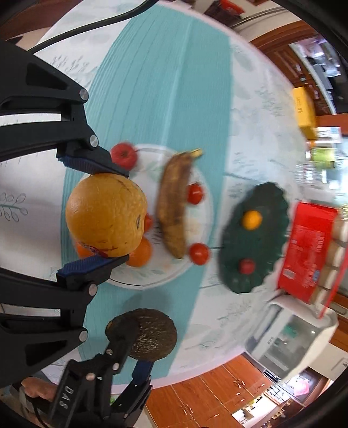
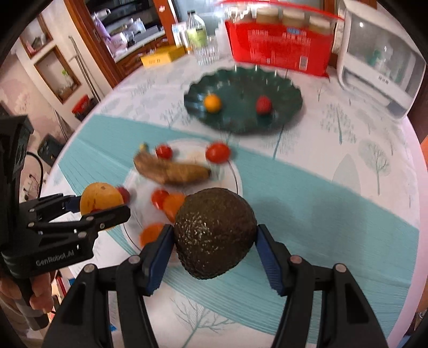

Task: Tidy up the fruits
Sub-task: 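Lift the pomelo and avocado onto the green plate and open both tools, then move both tools back toward the white fruit plate, then grasp the red apple with the left tool while the right tool grasps an orange, then carry the apple and orange to the green plate and open both tools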

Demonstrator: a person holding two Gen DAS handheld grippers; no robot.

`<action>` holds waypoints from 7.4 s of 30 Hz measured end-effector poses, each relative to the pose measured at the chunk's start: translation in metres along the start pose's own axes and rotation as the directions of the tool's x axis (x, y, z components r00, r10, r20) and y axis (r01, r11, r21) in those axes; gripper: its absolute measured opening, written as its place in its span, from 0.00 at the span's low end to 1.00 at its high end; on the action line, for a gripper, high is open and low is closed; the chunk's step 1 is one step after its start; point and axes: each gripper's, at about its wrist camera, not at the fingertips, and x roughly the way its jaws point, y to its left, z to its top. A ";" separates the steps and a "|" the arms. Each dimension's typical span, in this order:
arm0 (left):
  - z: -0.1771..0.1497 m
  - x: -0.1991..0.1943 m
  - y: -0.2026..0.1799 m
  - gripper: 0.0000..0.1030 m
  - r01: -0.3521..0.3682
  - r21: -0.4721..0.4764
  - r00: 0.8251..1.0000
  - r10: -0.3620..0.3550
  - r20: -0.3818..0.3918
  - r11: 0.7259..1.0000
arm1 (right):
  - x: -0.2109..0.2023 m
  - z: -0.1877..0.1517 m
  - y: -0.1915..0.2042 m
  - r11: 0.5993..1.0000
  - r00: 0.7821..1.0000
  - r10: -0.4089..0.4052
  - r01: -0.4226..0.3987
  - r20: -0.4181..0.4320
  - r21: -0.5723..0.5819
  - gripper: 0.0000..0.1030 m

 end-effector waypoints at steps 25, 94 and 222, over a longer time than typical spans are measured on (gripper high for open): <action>0.218 -0.095 -0.020 0.51 -0.192 0.116 0.968 0.168 0.186 0.975 | -0.068 0.239 -0.024 0.990 0.981 0.015 -0.042 0.194 0.135 0.60; 0.181 0.044 -0.008 0.76 -0.080 0.160 0.994 0.066 0.092 0.984 | 0.062 0.169 -0.056 0.993 0.998 -0.034 0.028 0.049 0.115 0.61; 0.105 -0.069 0.007 0.31 -0.035 0.096 0.983 0.017 0.182 0.995 | -0.069 0.110 0.019 0.995 0.975 0.082 -0.069 0.207 -0.069 0.44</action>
